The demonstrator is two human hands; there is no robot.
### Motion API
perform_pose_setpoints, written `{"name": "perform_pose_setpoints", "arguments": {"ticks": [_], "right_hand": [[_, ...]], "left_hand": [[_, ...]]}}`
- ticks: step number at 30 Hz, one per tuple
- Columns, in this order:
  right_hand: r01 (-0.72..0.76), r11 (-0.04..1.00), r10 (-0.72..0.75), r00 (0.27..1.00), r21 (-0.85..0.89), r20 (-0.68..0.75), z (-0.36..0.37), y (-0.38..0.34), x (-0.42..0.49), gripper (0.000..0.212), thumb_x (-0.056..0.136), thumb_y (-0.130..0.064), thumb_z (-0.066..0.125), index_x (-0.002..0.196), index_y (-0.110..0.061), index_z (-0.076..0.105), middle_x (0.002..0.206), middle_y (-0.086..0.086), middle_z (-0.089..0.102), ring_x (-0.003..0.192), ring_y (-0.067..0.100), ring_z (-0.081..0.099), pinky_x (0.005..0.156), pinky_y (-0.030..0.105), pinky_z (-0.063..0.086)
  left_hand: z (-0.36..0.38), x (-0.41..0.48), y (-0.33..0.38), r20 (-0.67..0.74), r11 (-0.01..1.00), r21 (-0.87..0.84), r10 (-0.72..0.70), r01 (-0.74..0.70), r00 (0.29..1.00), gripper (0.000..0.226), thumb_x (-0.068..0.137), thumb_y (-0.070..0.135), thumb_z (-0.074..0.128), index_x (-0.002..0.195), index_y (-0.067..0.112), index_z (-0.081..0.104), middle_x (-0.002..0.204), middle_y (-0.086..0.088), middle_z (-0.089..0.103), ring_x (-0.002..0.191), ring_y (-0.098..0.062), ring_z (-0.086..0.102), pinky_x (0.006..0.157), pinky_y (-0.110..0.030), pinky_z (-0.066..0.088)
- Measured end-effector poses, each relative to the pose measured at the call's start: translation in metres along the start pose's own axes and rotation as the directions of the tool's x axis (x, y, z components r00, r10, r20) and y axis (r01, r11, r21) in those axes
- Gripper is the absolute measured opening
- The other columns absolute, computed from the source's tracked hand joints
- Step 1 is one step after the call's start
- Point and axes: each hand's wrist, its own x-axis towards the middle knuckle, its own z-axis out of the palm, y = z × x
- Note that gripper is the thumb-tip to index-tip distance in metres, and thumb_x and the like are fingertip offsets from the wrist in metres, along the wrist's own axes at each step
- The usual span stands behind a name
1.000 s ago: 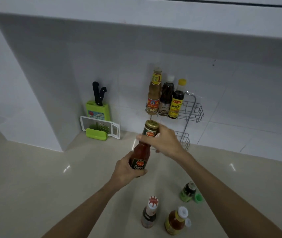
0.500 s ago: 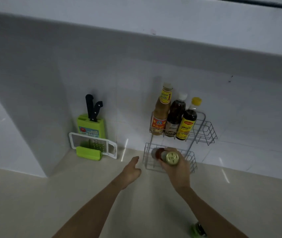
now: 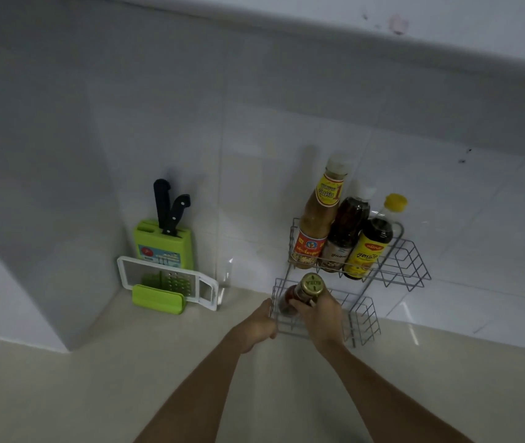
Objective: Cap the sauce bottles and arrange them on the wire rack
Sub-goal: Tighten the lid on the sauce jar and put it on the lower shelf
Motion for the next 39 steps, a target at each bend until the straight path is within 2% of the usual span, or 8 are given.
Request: {"name": "perform_pose_setpoints", "arguments": {"ticks": [5, 8, 13, 21, 25, 29, 33, 39], "right_hand": [[-0.004, 0.994, 0.012, 0.998, -0.109, 0.067, 0.003, -0.001, 0.017, 0.041, 0.074, -0.024, 0.078, 0.109, -0.01, 0.061, 0.102, 0.009, 0.068, 0.095, 0.026, 0.061, 0.071, 0.023, 0.038], [-0.01, 0.991, 0.023, 0.996, -0.134, 0.092, 0.005, -0.001, 0.024, 0.039, 0.076, -0.027, 0.077, 0.107, -0.01, 0.06, 0.104, 0.009, 0.07, 0.093, 0.025, 0.062, 0.071, 0.024, 0.04], [-0.037, 0.984, 0.059, 0.991, -0.175, 0.121, 0.006, -0.004, 0.038, 0.046, 0.078, -0.034, 0.075, 0.112, -0.008, 0.058, 0.109, 0.009, 0.068, 0.088, 0.021, 0.058, 0.072, 0.025, 0.043], [0.004, 0.976, 0.029, 0.988, -0.219, 0.149, 0.019, -0.005, 0.038, 0.044, 0.082, -0.04, 0.071, 0.109, -0.01, 0.054, 0.108, 0.01, 0.069, 0.097, 0.027, 0.064, 0.079, 0.033, 0.052], [-0.03, 0.98, 0.071, 0.976, -0.196, 0.206, 0.016, -0.006, 0.036, 0.046, 0.086, -0.035, 0.068, 0.116, -0.006, 0.048, 0.116, 0.014, 0.065, 0.103, 0.03, 0.063, 0.084, 0.036, 0.052], [-0.066, 0.977, 0.119, 0.956, -0.202, 0.267, 0.017, -0.005, 0.025, 0.055, 0.09, -0.019, 0.062, 0.134, -0.004, 0.032, 0.126, 0.019, 0.059, 0.113, 0.035, 0.059, 0.086, 0.033, 0.047], [-0.065, 0.976, 0.123, 0.952, -0.206, 0.28, 0.005, -0.003, 0.008, 0.054, 0.093, -0.016, 0.055, 0.137, -0.003, 0.028, 0.128, 0.022, 0.058, 0.115, 0.036, 0.057, 0.084, 0.03, 0.046], [0.049, 0.984, 0.006, 0.952, -0.17, 0.306, -0.041, -0.009, -0.034, 0.048, 0.095, -0.016, 0.052, 0.137, -0.003, 0.033, 0.132, 0.022, 0.054, 0.119, 0.035, 0.053, 0.093, 0.035, 0.044]], "left_hand": [[0.006, -0.001, -0.002, 0.056, 0.999, -0.002, 0.05, -0.05, 0.997, 0.081, 0.082, -0.01, 0.046, 0.15, 0.018, 0.014, 0.154, -0.011, 0.028, 0.119, -0.021, 0.04, 0.07, -0.015, 0.038], [0.006, 0.001, -0.004, 0.082, 0.998, -0.028, 0.062, -0.06, 0.995, 0.083, 0.081, -0.011, 0.045, 0.15, 0.021, 0.013, 0.152, -0.008, 0.03, 0.091, -0.005, 0.043, 0.067, -0.013, 0.037], [0.001, 0.002, -0.007, 0.13, 0.999, -0.001, 0.049, -0.049, 0.99, 0.087, 0.08, -0.01, 0.046, 0.151, 0.027, 0.012, 0.142, -0.002, 0.036, 0.112, -0.016, 0.04, 0.074, -0.019, 0.042], [-0.001, 0.0, -0.005, 0.145, 0.996, 0.071, 0.037, -0.048, 0.989, 0.089, 0.083, -0.01, 0.042, 0.151, 0.032, 0.002, 0.153, -0.006, 0.028, 0.102, -0.009, 0.042, 0.072, -0.017, 0.04], [0.003, -0.004, -0.005, 0.11, 0.989, 0.129, 0.064, -0.078, 0.992, 0.091, 0.083, -0.008, 0.043, 0.15, 0.034, -0.004, 0.156, -0.003, 0.022, 0.138, -0.022, 0.029, 0.093, -0.024, 0.037], [0.007, 0.005, -0.021, 0.068, 0.974, 0.212, 0.068, -0.081, 0.995, 0.099, 0.073, 0.004, 0.045, 0.146, 0.047, -0.006, 0.158, -0.007, 0.023, 0.142, -0.028, 0.026, 0.113, -0.044, 0.033], [0.012, -0.032, 0.002, -0.018, 0.962, 0.265, 0.065, -0.058, 0.998, 0.075, 0.089, 0.002, 0.045, 0.151, 0.015, 0.006, 0.155, -0.013, 0.025, 0.142, -0.029, 0.026, 0.114, -0.031, 0.024], [0.025, -0.076, 0.011, -0.064, 0.955, 0.26, 0.163, -0.141, 0.985, 0.069, 0.091, 0.0, 0.048, 0.15, 0.011, 0.015, 0.155, -0.012, 0.026, 0.141, -0.025, 0.028, 0.093, -0.016, 0.029]]}}
